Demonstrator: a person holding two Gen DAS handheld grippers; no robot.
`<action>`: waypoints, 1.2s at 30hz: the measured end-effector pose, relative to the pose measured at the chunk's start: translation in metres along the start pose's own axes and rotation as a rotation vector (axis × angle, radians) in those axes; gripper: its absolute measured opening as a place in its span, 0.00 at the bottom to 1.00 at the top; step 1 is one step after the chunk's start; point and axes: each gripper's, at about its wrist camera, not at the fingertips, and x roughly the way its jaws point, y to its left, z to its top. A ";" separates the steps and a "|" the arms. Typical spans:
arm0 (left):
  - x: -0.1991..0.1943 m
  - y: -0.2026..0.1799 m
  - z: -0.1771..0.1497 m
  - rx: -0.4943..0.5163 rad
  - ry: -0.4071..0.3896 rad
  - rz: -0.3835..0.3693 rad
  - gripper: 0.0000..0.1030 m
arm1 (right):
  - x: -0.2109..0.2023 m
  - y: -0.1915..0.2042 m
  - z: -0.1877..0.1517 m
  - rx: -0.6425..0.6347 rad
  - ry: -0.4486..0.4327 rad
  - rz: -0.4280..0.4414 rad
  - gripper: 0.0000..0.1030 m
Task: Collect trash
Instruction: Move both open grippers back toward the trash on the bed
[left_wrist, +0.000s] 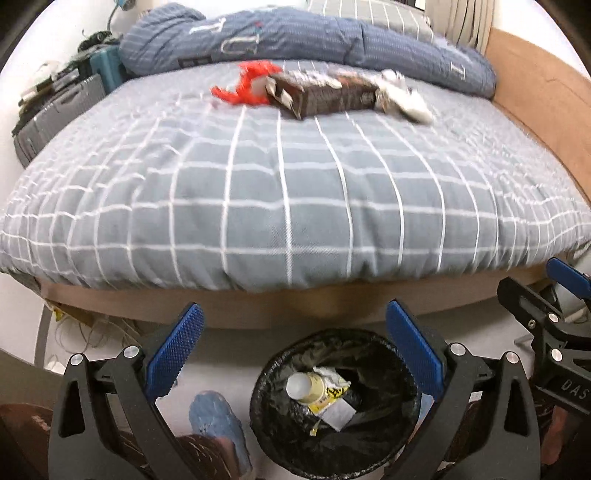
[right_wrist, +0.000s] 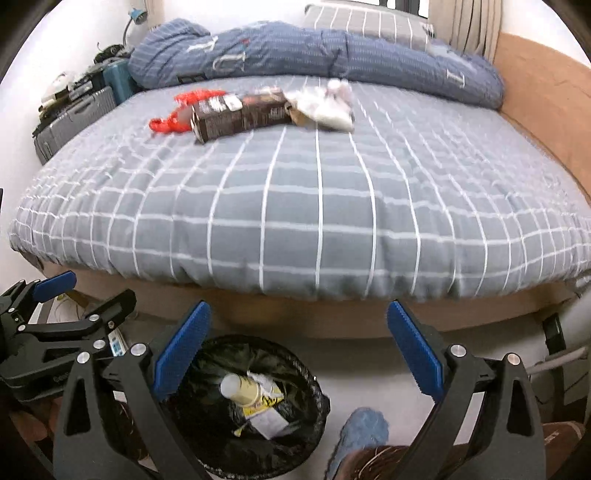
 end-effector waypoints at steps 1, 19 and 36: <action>-0.001 0.002 0.001 -0.003 -0.009 0.001 0.94 | -0.002 0.001 0.003 -0.003 -0.010 -0.002 0.90; -0.018 0.023 0.051 -0.058 -0.142 -0.014 0.94 | -0.011 0.014 0.048 -0.029 -0.151 -0.008 0.90; 0.013 0.050 0.109 -0.038 -0.181 0.053 0.94 | 0.013 0.009 0.109 -0.028 -0.221 -0.009 0.90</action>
